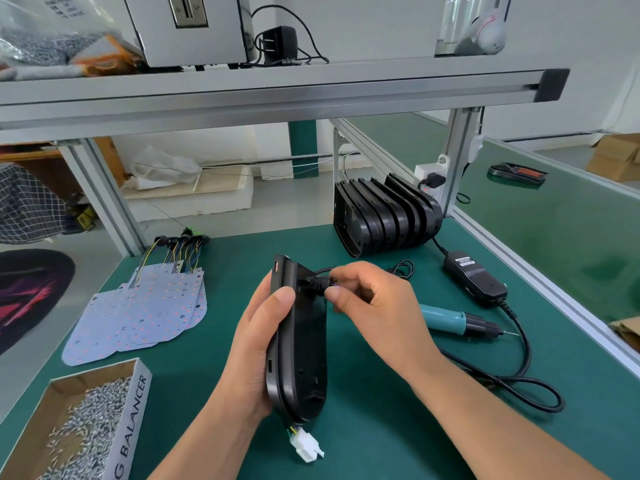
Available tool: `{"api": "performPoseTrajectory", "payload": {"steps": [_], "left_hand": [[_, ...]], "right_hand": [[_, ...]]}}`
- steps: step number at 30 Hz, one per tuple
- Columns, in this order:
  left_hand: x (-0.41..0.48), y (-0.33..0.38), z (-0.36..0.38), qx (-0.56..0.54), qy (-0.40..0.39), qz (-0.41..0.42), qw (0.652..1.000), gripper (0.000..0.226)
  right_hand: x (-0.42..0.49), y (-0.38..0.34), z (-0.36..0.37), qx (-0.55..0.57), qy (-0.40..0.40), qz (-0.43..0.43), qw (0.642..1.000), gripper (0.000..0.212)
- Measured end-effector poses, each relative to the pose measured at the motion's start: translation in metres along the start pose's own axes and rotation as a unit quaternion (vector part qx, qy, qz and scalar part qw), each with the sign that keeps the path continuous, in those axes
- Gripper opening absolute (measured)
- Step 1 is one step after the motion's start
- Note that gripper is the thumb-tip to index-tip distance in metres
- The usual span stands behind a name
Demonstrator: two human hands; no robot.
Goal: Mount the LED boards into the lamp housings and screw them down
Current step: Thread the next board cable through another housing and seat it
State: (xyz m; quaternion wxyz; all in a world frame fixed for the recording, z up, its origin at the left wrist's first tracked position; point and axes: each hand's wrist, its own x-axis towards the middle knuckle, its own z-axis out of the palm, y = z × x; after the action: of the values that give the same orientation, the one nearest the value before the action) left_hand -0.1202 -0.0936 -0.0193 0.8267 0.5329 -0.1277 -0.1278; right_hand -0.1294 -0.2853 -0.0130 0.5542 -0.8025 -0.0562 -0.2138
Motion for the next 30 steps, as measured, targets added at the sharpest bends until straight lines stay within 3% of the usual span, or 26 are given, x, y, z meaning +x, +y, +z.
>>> {"api": "performPoseTrajectory", "payload": {"steps": [7, 13, 16, 19, 24, 30], "left_hand": [[-0.002, 0.003, 0.003, 0.034, -0.023, 0.021, 0.999, 0.062], [-0.006, 0.005, 0.005, 0.055, -0.035, 0.028, 0.997, 0.070], [-0.006, 0.004, 0.005, 0.063, -0.028, 0.022, 0.997, 0.071], [-0.006, 0.002, 0.008, 0.048, -0.021, 0.018, 0.998, 0.069], [-0.006, 0.001, 0.002, -0.041, 0.016, -0.045, 0.998, 0.083], [-0.008, -0.001, 0.006, -0.040, 0.028, -0.062, 0.997, 0.094]], "right_hand": [[-0.001, -0.004, 0.000, -0.080, 0.024, -0.107, 0.991, 0.007], [0.002, -0.006, -0.005, -0.155, 0.012, -0.174, 0.972, 0.025], [0.003, -0.007, -0.003, -0.161, 0.005, -0.161, 0.974, 0.028], [0.004, -0.007, -0.003, -0.114, 0.005, -0.114, 0.987, 0.018], [-0.006, -0.009, 0.001, -0.054, 0.019, -0.075, 0.996, 0.031], [-0.005, -0.009, 0.003, -0.024, 0.034, -0.054, 0.998, 0.022]]}}
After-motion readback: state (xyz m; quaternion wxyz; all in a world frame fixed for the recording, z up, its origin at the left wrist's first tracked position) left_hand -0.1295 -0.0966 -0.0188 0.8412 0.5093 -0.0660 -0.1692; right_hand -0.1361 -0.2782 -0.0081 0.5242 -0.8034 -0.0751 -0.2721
